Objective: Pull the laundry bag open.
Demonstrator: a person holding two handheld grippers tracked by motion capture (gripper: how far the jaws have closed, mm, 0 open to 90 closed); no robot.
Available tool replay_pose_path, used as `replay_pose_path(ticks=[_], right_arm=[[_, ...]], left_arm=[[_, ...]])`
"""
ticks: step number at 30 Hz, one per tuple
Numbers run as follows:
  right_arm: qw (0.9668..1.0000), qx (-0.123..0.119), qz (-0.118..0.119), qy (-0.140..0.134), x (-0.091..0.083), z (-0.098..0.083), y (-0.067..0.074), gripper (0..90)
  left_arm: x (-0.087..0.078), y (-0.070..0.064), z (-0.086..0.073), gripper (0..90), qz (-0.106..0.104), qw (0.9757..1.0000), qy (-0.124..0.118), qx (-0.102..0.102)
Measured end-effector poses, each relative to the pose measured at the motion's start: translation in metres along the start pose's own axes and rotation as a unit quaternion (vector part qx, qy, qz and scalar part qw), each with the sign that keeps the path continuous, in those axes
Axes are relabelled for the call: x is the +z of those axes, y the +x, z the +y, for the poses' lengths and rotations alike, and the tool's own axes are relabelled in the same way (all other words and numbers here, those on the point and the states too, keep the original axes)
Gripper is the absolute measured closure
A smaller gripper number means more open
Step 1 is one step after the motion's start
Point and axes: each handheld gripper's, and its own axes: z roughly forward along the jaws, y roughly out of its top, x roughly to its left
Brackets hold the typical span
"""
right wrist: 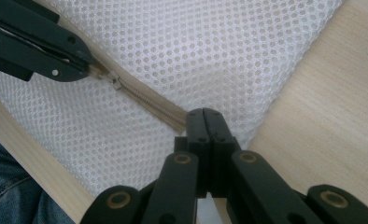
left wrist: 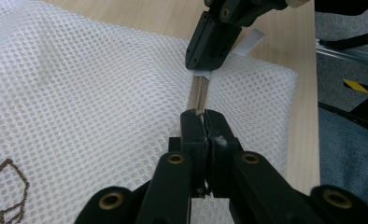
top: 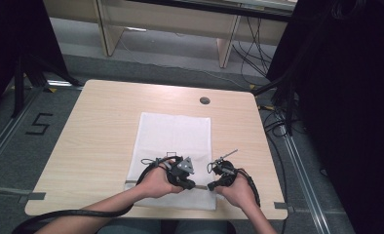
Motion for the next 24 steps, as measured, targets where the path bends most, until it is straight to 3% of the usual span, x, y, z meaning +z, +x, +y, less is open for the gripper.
replay_pose_path(ticks=[11, 14, 19, 24], right_arm=[[1.0000, 0.000, -0.001, 0.000, 0.0000, -0.0001, 0.0002, 90.0], [1.0000, 0.000, -0.001, 0.000, -0.0001, 0.0000, 0.0002, 90.0], [1.0000, 0.001, -0.001, 0.000, -0.0001, -0.0002, 0.0002, 90.0], [1.0000, 0.000, -0.001, 0.001, -0.0001, -0.0001, 0.0002, 90.0]], left_arm=[[-0.0015, 0.0011, -0.0012, 87.6, 0.001, 1.0000, 0.002, 0.005], [-0.0015, 0.0003, -0.0015, 87.6, 0.000, 1.0000, 0.003, -0.002], [-0.0027, 0.0010, -0.0014, 87.6, 0.002, 1.0000, 0.004, 0.009], [-0.0044, 0.0009, -0.0030, 87.6, 0.001, 1.0000, 0.003, -0.002]])
